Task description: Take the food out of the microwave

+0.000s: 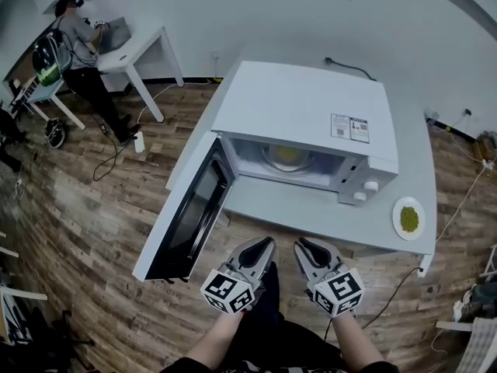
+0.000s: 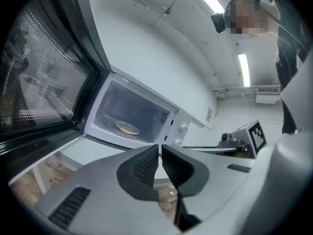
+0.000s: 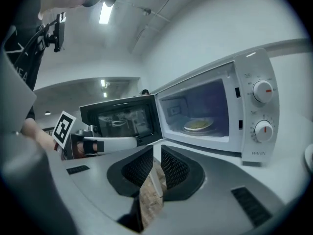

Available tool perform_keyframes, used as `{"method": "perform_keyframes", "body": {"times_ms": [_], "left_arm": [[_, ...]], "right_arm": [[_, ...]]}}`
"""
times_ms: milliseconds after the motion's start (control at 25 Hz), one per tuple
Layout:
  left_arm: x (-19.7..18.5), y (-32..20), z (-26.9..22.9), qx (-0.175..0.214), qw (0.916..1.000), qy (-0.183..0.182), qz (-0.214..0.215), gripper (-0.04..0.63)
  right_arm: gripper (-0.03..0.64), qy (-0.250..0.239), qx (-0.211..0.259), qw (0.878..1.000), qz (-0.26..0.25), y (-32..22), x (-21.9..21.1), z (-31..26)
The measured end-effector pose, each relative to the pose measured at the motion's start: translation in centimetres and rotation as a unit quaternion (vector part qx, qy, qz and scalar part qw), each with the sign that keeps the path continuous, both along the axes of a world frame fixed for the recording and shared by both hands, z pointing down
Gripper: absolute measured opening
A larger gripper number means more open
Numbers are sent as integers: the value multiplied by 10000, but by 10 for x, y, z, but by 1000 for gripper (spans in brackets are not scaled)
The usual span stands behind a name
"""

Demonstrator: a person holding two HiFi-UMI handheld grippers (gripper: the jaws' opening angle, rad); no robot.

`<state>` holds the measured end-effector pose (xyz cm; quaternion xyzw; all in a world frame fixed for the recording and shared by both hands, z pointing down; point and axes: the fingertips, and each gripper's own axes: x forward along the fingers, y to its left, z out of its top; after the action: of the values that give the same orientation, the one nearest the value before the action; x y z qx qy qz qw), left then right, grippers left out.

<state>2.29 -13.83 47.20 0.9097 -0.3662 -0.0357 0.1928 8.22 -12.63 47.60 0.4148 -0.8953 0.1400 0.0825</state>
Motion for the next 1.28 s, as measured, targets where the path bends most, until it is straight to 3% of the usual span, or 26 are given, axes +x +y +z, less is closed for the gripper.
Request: {"method": "perform_keyframes", "body": {"times_ms": [240,600,720,840,1280], "left_arm": [[-6,-43,2,102,9999,-106,-88,26],[-1,-93,14,168,9997,-172,-89,26],[2,-108,17,426,9986,-286,-153,26],[5,-119,19,624,9971,-402,-176,26],[-5,-140,22,610,9972,-309,-302,26]], "right_arm": [[64,805,323,9962,-30,-48,-8,0],[64,1996,742,9770,63,-124,-15,7],[64,2322,818,9692,102,-141,-15,14],[64,2480,881,9647,88,-157,-17,17],[66,2759,822,9577,46,-199,-25,25]]}}
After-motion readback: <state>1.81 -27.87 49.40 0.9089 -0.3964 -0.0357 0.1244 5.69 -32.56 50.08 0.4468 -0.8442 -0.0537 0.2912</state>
